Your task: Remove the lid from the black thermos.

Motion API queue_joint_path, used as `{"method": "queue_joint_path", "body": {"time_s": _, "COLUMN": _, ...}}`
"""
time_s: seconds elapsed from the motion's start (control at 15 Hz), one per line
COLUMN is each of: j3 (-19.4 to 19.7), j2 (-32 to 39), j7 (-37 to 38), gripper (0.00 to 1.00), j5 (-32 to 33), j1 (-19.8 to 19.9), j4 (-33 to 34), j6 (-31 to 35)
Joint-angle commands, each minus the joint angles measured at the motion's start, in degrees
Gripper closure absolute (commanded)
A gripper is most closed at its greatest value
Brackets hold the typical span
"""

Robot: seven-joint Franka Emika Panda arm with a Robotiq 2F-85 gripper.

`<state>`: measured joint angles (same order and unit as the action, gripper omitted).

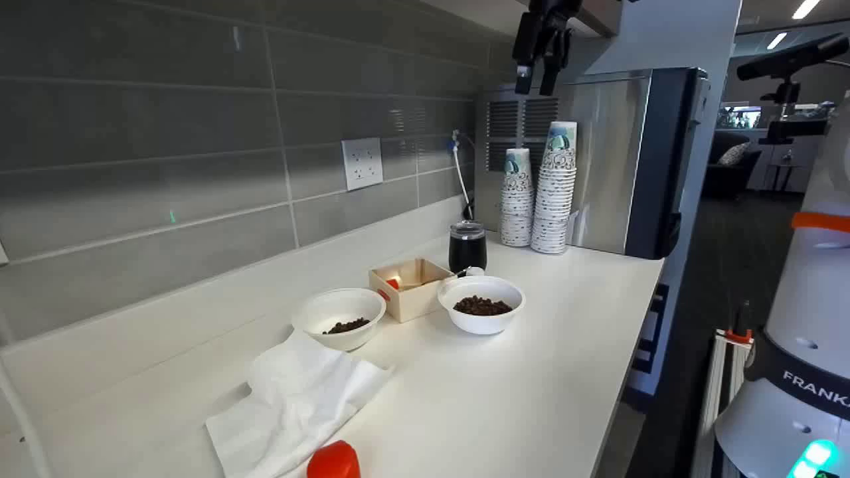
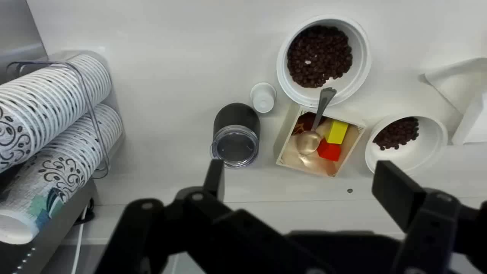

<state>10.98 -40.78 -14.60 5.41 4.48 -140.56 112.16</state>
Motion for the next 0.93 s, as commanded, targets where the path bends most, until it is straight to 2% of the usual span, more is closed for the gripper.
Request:
{"method": "queue_joint_path", "body": {"time_s": 0.0, "j3": -0.11, "j2": 0.02, "j7": -0.06, "gripper": 0.00, "j5": -0.10, "j1": 0.12, "j4": 0.09, "j6": -0.09}}
{"method": "queue_joint_path", "body": {"time_s": 0.47, "j3": 2.21, "j2": 3.90, "j7": -1.33, "gripper": 0.00, "j5": -1.20, "j1": 0.06, "j4": -0.57, "j6": 1.10}}
{"method": "queue_joint_path", "body": {"time_s": 0.87, "j3": 5.32, "j2": 12.80, "j7": -1.78, "gripper": 0.00, "j5": -1.86, "j1": 1.18, "j4": -0.17, "j6": 5.66}}
